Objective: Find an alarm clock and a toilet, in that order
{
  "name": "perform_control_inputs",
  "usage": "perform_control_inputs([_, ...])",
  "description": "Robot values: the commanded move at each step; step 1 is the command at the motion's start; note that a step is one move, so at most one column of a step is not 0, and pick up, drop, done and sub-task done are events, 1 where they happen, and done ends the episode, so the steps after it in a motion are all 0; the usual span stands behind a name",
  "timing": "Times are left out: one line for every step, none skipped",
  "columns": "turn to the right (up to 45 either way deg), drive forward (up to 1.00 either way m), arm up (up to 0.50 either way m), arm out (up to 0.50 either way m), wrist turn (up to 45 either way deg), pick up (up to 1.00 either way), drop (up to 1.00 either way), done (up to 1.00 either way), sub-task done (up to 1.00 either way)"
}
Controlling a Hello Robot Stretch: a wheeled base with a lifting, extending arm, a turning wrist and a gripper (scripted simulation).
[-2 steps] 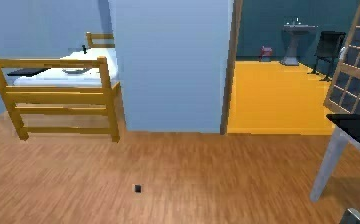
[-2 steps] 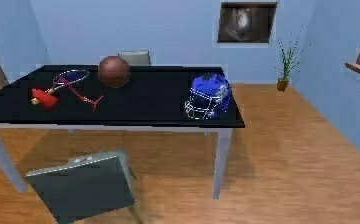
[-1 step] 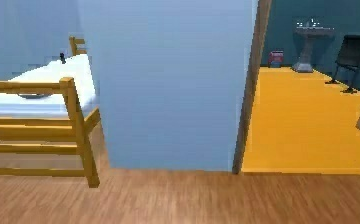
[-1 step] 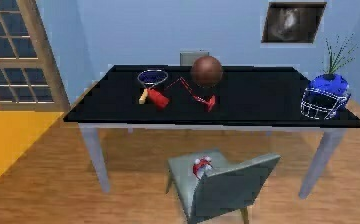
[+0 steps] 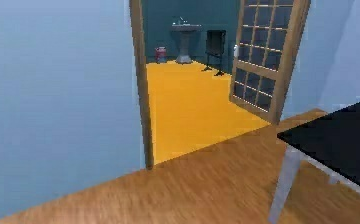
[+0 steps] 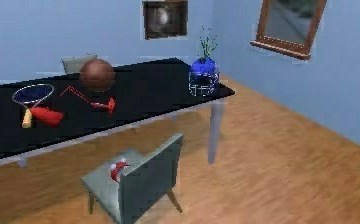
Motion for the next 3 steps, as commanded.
perform_control_inputs([0.0, 1.0, 0.0, 0.0, 0.0, 0.0, 0.0, 0.0, 0.0])
perform_control_inputs([6.0, 0.0, 0.0, 0.0, 0.0, 0.0, 0.0, 0.0, 0.0])
perform_control_inputs([0.0, 0.5, 0.0, 0.0, 0.0, 0.0, 0.0, 0.0, 0.0])
